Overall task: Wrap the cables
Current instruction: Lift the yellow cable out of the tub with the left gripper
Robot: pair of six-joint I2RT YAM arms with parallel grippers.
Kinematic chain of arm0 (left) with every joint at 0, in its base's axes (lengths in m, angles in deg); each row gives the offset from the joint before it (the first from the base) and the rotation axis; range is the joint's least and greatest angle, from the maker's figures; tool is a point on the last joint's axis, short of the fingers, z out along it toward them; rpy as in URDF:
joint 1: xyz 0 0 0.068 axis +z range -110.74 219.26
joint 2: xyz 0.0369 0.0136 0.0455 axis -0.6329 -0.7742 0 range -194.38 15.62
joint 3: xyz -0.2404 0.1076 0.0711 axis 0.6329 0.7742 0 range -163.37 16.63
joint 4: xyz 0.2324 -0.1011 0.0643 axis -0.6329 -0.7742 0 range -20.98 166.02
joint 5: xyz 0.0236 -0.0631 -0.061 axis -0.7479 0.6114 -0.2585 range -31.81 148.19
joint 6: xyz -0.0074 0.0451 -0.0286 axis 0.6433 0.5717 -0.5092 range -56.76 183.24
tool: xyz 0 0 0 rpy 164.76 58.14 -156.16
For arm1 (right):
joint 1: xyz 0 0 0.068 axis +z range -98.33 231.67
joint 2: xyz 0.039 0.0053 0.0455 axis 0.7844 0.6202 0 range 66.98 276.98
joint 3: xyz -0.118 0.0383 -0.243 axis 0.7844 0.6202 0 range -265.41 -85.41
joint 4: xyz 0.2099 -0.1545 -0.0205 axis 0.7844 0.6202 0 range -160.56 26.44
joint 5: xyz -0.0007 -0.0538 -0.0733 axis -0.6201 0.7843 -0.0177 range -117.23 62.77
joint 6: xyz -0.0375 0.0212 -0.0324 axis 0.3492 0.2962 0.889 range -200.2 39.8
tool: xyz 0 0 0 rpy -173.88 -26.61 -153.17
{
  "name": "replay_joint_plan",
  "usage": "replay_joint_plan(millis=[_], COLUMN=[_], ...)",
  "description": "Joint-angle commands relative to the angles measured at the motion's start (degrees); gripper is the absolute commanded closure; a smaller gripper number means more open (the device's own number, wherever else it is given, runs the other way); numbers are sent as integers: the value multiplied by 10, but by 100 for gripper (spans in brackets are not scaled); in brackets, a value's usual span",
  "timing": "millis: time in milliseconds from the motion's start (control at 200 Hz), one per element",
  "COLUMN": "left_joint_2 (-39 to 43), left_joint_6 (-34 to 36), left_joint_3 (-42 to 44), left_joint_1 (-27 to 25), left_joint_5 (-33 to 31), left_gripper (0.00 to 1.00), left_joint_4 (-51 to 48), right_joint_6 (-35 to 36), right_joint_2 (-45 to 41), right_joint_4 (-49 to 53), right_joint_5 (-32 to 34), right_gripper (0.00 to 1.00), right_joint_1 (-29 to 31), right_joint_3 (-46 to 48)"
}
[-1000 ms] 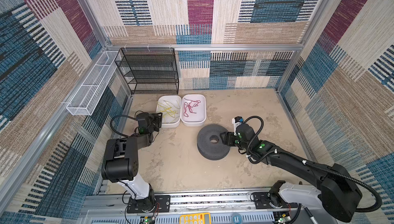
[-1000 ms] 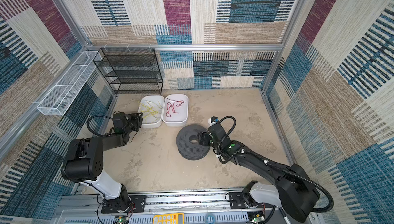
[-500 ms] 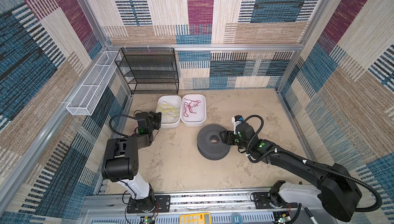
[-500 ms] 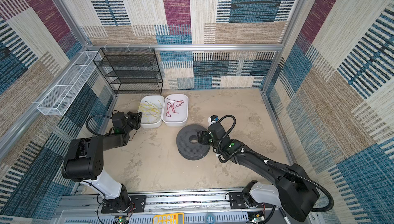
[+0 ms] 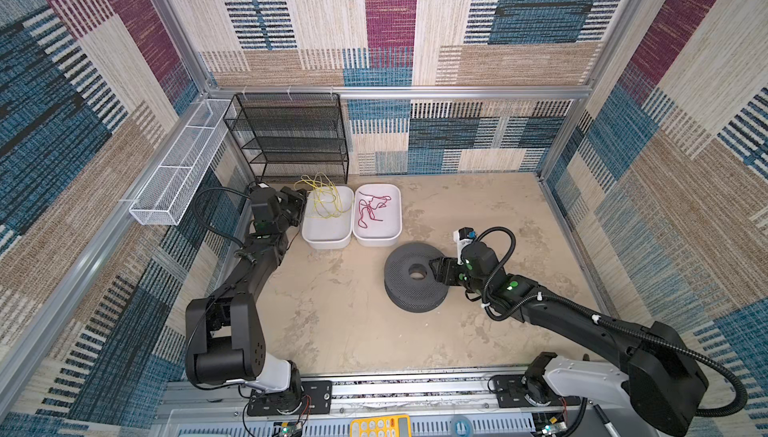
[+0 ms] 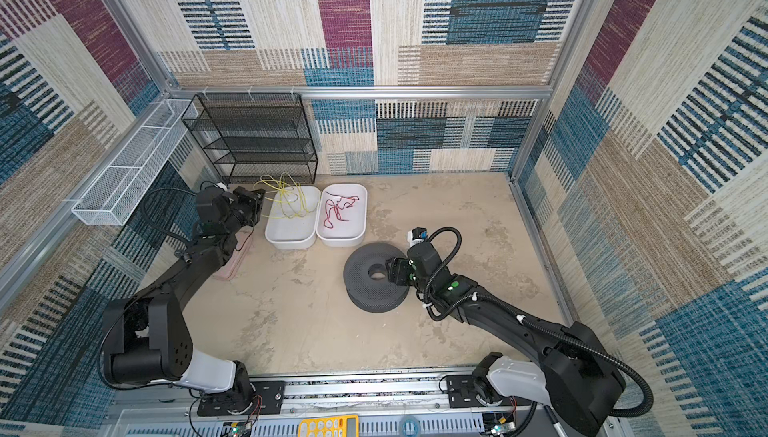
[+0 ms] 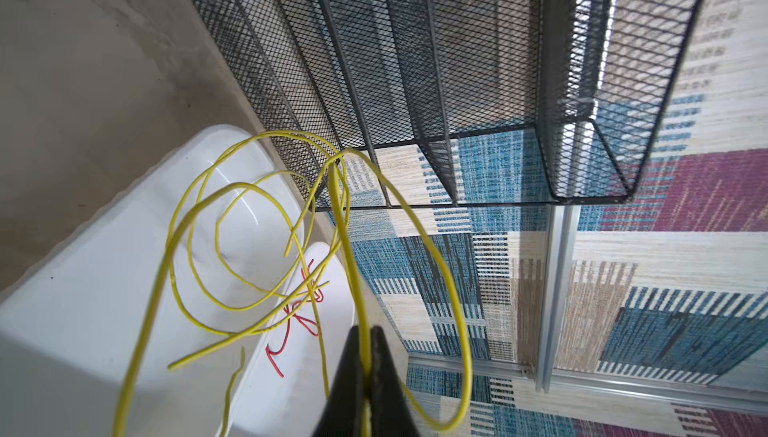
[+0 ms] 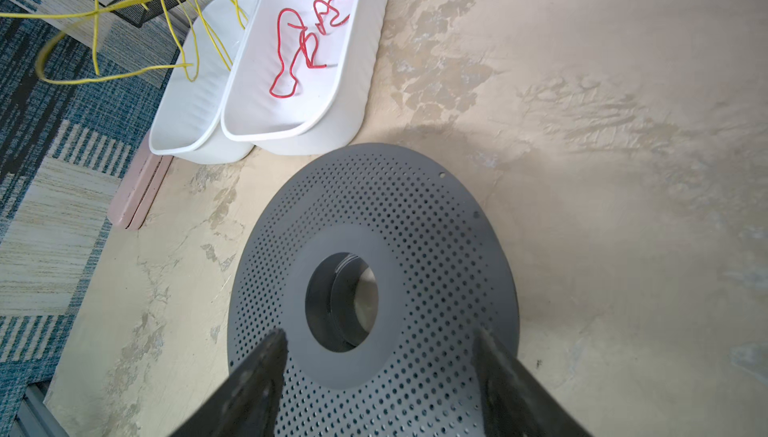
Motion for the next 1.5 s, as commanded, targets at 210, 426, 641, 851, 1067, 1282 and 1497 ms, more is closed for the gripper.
replay_joint_plan(millis=[210, 426, 641, 851, 1067, 1282, 1497], left_joint_2=[-1, 1, 42, 64, 61, 33, 10], left_joint_6=[282, 355, 365, 383, 399, 430, 420], left_joint_3=[-152, -82, 4, -2, 27, 99, 132], left_joint_1=[-1, -10, -16, -17, -20, -21, -27], left_joint_5=[33, 12, -5, -7, -15, -27, -25], left_gripper=[100, 100, 100, 100, 100, 100, 100], left_joint_4=[-330, -243, -49, -7, 64, 239, 336], right_joint_6=[-3, -4, 0, 4, 5, 8, 7], right_joint_2=[-6, 2, -8, -7, -5, -11, -12], right_joint_4=[-34, -44, -58, -63, -72, -72, -73], right_joint_5=[-2, -11, -22, -28, -33, -35, -38], right_gripper=[27, 27, 27, 26, 26, 26, 26], right_joint_1=[0, 0, 0, 0, 0, 1, 0], right_joint_3=[10, 11, 19, 22, 25, 32, 30])
